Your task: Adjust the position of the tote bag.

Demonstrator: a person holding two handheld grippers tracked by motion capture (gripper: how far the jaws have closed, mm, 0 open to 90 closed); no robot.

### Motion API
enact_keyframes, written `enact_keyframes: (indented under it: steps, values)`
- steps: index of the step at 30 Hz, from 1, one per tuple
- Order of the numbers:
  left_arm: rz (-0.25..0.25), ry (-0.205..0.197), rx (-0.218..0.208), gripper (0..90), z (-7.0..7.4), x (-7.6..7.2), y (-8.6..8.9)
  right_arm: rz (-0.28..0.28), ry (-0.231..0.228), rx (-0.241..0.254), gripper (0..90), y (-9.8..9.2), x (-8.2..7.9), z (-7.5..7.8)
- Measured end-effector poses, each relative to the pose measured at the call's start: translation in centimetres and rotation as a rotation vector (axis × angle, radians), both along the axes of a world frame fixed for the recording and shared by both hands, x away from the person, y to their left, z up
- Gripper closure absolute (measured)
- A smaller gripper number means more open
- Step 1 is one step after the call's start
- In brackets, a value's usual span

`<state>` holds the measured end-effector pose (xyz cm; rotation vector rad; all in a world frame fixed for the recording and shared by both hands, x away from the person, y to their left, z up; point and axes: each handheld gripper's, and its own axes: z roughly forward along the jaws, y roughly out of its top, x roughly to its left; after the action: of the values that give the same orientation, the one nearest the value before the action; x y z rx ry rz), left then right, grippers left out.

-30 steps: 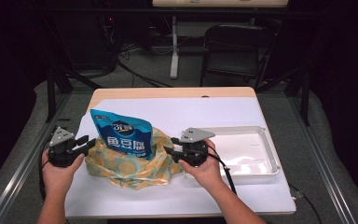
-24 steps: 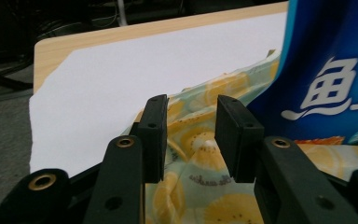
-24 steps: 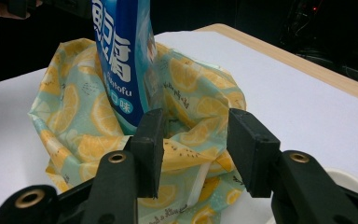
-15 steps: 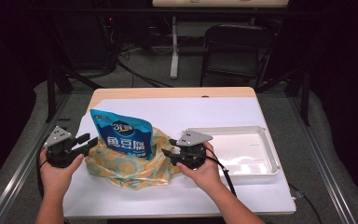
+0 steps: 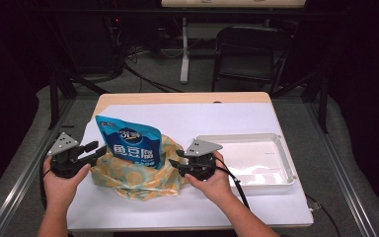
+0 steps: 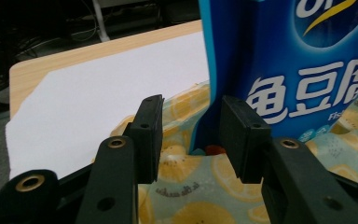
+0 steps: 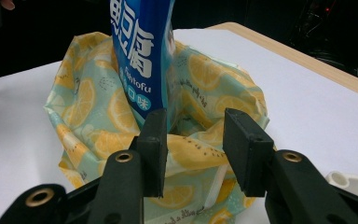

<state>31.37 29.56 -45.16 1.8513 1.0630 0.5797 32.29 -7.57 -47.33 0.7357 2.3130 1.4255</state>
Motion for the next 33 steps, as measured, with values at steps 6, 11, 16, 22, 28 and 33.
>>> enact_keyframes:
  steps: [6, 11, 16, 22, 28, 33]
  values:
    - [-0.019, 0.007, 0.011, 65.7, -0.2, 0.2, -0.5, 0.002, -0.002, -0.005, 61.1, 0.1, 0.0, -0.1]
    - [-0.024, 0.012, 0.020, 67.4, -0.5, 0.5, -0.8, 0.003, 0.000, -0.009, 61.3, 0.1, -0.1, -0.1]
    - [-0.035, 0.019, 0.020, 66.9, -0.5, 0.7, -0.8, 0.005, -0.003, -0.008, 61.4, 0.1, -0.2, -0.2]
    - [-0.042, 0.024, 0.001, 62.9, -0.4, 0.7, -0.5, 0.010, -0.002, -0.005, 61.3, 0.2, -0.3, -0.1]
    - [-0.066, 0.026, -0.011, 60.5, -0.3, 0.6, -0.6, 0.024, 0.010, 0.018, 62.1, 0.6, 0.0, 0.1]
    - [-0.085, 0.036, -0.003, 59.0, -0.4, 0.8, -1.1, 0.034, 0.018, 0.010, 66.1, 1.4, 0.2, -0.1]
